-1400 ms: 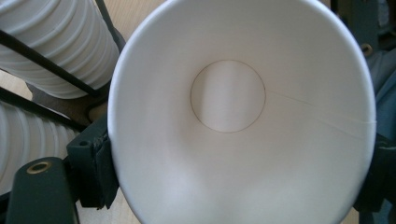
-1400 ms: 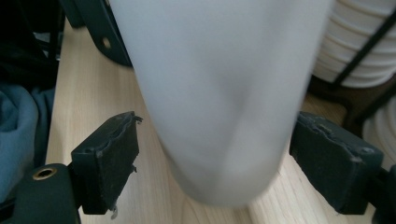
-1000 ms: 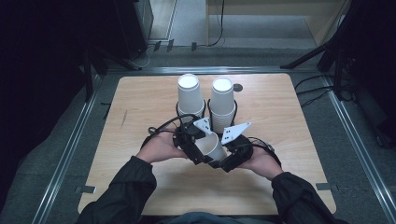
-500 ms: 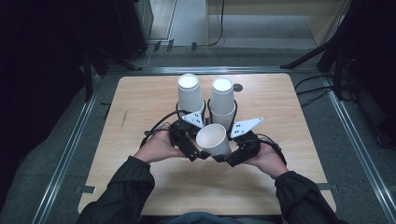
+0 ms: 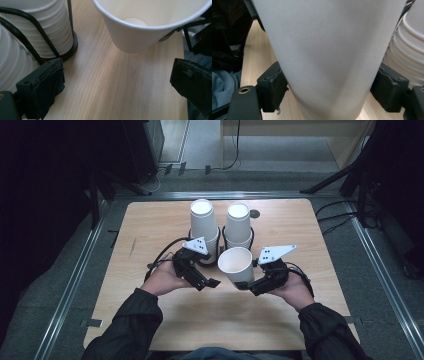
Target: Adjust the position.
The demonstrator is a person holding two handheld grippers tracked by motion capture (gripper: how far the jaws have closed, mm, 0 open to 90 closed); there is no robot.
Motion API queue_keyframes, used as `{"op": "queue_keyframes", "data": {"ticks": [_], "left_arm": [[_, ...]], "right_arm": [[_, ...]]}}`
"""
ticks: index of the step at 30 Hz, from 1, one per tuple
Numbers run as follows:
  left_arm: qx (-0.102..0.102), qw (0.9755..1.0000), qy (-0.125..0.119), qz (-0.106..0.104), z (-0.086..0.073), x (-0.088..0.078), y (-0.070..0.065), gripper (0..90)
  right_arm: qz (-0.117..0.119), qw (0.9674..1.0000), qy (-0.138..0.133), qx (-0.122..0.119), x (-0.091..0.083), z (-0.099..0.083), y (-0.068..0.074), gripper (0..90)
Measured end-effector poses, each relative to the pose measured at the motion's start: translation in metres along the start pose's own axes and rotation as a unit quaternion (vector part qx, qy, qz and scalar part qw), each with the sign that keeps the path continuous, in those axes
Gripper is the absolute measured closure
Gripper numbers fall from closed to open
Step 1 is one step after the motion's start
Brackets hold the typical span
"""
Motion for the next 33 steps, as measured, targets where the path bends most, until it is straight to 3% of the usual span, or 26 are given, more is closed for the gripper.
{"op": "queue_keyframes", "data": {"ticks": [1, 2, 3, 5, 8, 9, 10, 11, 16, 22, 25, 27, 29, 31, 33], "left_arm": [[-0.012, 0.9997, -0.020, -0.005, 0.001, -0.001, 0.000, 0.0], [-0.012, 0.9997, -0.020, -0.005, 0.001, -0.001, 0.000, 0.0], [-0.028, 0.9991, -0.026, -0.018, 0.000, 0.000, 0.000, 0.0], [-0.036, 0.9988, -0.030, -0.017, -0.001, 0.001, 0.002, 0.0], [-0.035, 0.9983, -0.045, -0.015, 0.001, 0.000, 0.002, 0.0], [-0.035, 0.9970, -0.064, -0.025, 0.006, 0.000, -0.001, 0.0], [-0.035, 0.9970, -0.064, -0.025, 0.006, 0.000, -0.001, 0.0], [-0.042, 0.9954, -0.075, -0.041, 0.010, 0.002, -0.004, 0.0], [-0.026, 0.9957, -0.076, -0.047, 0.016, 0.010, -0.011, 0.0], [-0.040, 0.9932, -0.084, -0.069, 0.024, 0.020, -0.017, 0.0], [-0.026, 0.9944, -0.084, -0.059, 0.027, 0.024, -0.020, 0.0], [-0.036, 0.9936, -0.084, -0.067, 0.027, 0.026, -0.020, 0.0], [-0.026, 0.9947, -0.078, -0.062, 0.026, 0.027, -0.021, 0.0], [-0.025, 0.9943, -0.085, -0.060, 0.028, 0.027, -0.022, 0.0], [-0.016, 0.9942, -0.092, -0.054, 0.029, 0.023, -0.023, 7.7]], "right_arm": [[0.000, 1.0000, 0.003, 0.004, -0.001, -0.002, 0.000, 21.8], [0.000, 1.0000, 0.003, 0.004, -0.001, -0.002, 0.000, 21.8], [0.001, 1.0000, 0.002, 0.005, -0.001, -0.002, 0.000, 21.7], [0.000, 1.0000, 0.002, 0.005, -0.001, -0.001, 0.000, 21.7], [-0.002, 1.0000, 0.000, 0.005, -0.001, -0.001, 0.000, 21.7], [-0.003, 1.0000, 0.002, 0.002, 0.000, -0.002, 0.001, 21.7], [-0.003, 1.0000, 0.002, 0.002, 0.000, -0.002, 0.001, 21.7], [-0.002, 1.0000, 0.001, 0.001, 0.002, -0.002, 0.002, 21.7], [0.002, 1.0000, 0.008, 0.002, 0.006, -0.003, 0.004, 21.6], [0.014, 0.9999, 0.007, 0.000, 0.014, -0.003, 0.008, 21.7], [0.036, 0.9992, 0.016, -0.004, 0.018, -0.005, 0.017, 21.7], [0.036, 0.9992, 0.015, -0.006, 0.019, -0.005, 0.018, 21.7], [0.039, 0.9989, 0.024, -0.006, 0.024, -0.006, 0.022, 21.7], [0.040, 0.9988, 0.027, -0.005, 0.024, -0.006, 0.023, 21.7], [0.046, 0.9985, 0.028, -0.010, 0.025, -0.007, 0.024, 22.0]]}}
Point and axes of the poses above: each handheld gripper's, and its own axes: x roughly forward along the jaws, z roughly out of its top, y roughly to its left, the point moved 10 cm from there along x, roughly forward along the jaws, and after that the axes turned 8 degrees about -z, right-handed, at the moved point
